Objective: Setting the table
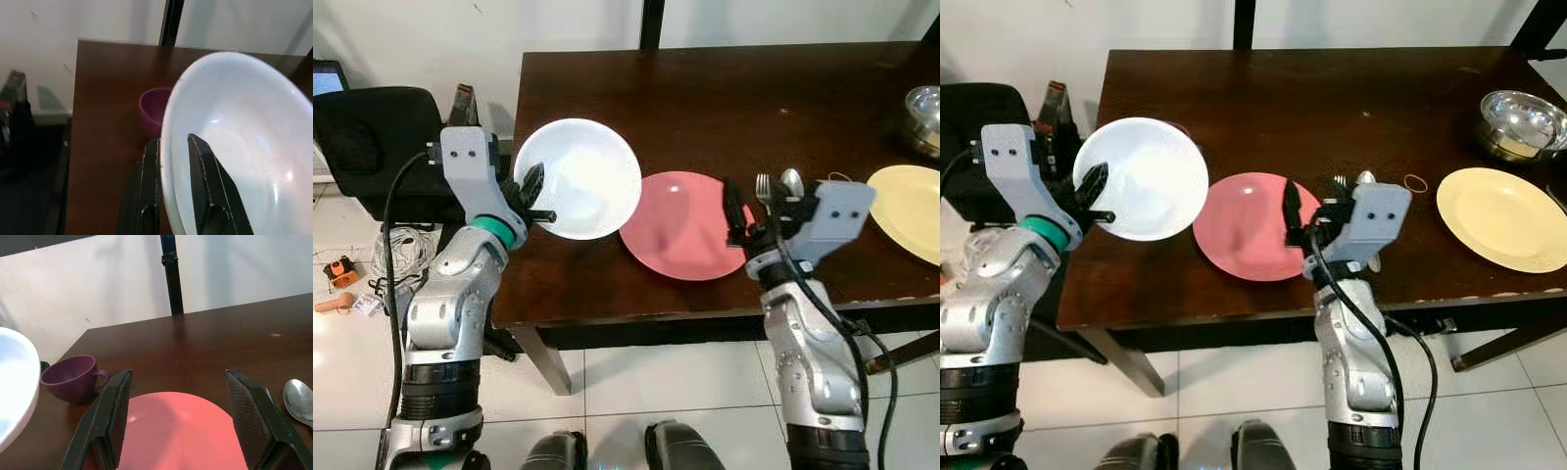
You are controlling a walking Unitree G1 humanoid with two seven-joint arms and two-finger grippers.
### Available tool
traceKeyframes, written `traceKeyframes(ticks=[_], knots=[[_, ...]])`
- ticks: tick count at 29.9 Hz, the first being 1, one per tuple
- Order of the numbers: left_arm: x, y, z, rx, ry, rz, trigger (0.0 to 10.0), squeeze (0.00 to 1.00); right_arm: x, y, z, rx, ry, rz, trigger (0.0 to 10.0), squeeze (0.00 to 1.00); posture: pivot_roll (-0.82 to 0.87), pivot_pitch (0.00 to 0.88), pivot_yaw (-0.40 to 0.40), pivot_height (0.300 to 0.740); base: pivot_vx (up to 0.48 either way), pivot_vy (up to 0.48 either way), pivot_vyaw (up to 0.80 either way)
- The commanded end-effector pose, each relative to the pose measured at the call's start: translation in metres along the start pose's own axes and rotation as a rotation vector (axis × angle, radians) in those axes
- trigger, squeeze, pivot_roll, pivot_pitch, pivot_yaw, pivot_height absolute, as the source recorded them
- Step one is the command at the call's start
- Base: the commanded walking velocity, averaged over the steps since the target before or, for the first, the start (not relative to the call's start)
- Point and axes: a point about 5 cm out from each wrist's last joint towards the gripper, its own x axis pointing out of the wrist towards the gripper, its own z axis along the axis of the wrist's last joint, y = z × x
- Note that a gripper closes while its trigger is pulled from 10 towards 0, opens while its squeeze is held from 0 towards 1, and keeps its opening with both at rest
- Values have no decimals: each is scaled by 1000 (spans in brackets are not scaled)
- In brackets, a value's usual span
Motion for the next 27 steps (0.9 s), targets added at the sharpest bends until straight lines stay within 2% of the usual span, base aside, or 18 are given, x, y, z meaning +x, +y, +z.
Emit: traceKeyframes(ticks=[1,5,27], knots=[[0,-1,-3,21,3,5,10000,0,-2,-2,2,1,-14,-19,10000,0,-101,15,81,740,0,0,0],[5,-15,0,79,-45,-30,10000,0,0,-8,0,22,-6,-79,10000,0,-103,5,87,740,-131,0,0],[4,-19,-5,106,-69,-24,10000,0,0,-5,-3,64,12,-102,10000,0,-104,8,81,740,-363,0,0]])
